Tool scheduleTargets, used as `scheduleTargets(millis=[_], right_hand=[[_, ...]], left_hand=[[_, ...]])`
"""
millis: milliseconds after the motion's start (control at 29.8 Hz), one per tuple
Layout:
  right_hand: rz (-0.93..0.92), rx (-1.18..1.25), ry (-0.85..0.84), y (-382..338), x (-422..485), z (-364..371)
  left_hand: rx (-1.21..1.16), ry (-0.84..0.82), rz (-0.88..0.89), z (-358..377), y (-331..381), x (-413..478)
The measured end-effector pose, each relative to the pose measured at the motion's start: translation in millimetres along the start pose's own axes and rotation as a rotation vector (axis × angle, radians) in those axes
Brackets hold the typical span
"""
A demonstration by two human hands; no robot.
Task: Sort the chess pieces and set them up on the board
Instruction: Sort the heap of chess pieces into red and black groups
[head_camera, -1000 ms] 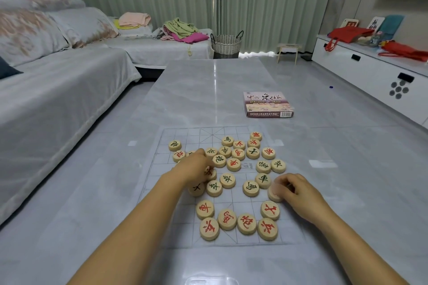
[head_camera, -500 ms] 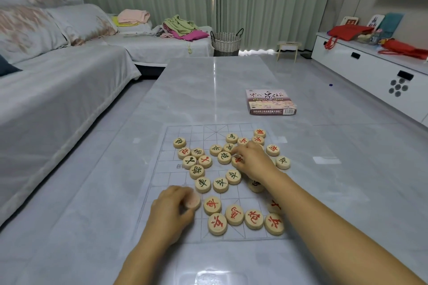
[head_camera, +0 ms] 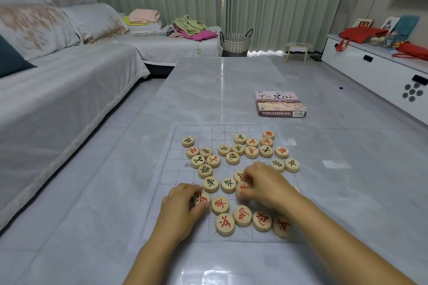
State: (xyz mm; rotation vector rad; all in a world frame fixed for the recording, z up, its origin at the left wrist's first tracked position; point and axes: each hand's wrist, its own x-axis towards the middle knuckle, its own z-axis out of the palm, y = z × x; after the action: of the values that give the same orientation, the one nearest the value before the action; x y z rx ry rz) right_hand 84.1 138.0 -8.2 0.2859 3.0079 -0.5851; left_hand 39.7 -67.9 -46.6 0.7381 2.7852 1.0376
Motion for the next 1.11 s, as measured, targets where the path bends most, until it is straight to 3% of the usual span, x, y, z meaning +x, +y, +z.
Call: scheduleTargets(millis=[67,201,403,537,671,872,1007,1107], right_hand=[[-0.004,-0.057,-0.010,-1,-6,10],[0.003,0.134,0.042,6,-6,13],[0.032,0.291,0.195,21,6,5],[0.107,0.136,0.290,37,37,-2],[0.143,-0.055,0.255,38,68,-3],[0.218,-0.184,0.260,36,90,-1],[0.207,0.096,0.305,34,72,-13],[0.145,0.289,0.195,34,27,-23]], left_hand=[[-0.044,0.085,-0.012,2,6,4],[0.061,0.197,0.074,4,19,34],[0.418,0.041,0.050,8,29,92],[0.528,-0.042,-0.018,12,33,109],[0.442,-0.005,-0.048,10,34,112],[0.094,0.126,-0.064,-6,28,93],[0.028,0.161,-0.111,-30,7,63],[-0.016,0.095,-0.198,-42,-14,31]])
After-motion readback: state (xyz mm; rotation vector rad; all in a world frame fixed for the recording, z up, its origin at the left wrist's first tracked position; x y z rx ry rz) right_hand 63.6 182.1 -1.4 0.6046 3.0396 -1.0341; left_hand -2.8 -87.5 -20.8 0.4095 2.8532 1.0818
